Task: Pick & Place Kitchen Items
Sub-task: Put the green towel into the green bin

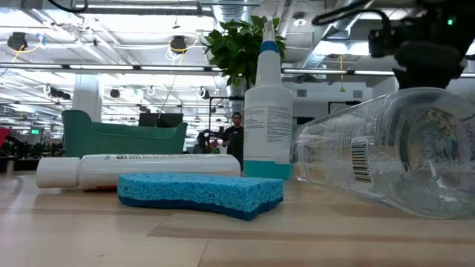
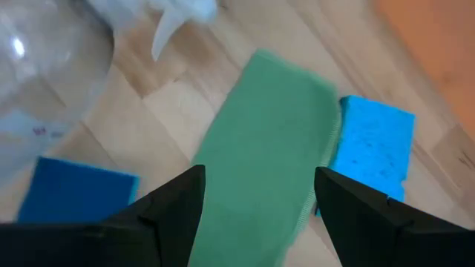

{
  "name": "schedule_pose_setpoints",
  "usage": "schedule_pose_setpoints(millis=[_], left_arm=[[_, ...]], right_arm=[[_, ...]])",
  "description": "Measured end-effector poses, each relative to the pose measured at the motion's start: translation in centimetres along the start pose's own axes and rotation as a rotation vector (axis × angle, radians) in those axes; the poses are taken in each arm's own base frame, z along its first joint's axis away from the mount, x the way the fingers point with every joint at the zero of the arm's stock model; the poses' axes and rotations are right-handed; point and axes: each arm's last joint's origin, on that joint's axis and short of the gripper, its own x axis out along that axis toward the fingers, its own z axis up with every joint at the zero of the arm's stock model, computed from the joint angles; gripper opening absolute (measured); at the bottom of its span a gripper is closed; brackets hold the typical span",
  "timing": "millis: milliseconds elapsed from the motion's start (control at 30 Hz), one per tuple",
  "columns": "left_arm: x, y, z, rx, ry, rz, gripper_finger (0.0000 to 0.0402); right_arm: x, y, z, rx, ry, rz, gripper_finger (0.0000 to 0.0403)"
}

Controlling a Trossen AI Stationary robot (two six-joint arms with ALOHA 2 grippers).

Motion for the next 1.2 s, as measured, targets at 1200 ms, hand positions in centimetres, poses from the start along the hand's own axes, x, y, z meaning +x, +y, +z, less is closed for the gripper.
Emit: schedule_pose_setpoints(millis=[1200], left_arm=[[0.0, 0.0, 0.0, 0.000, 0.000, 0.000, 0.0200]], right_arm=[[7.1, -2.8, -1.9, 0.043, 0.111, 0.108, 0.0248]])
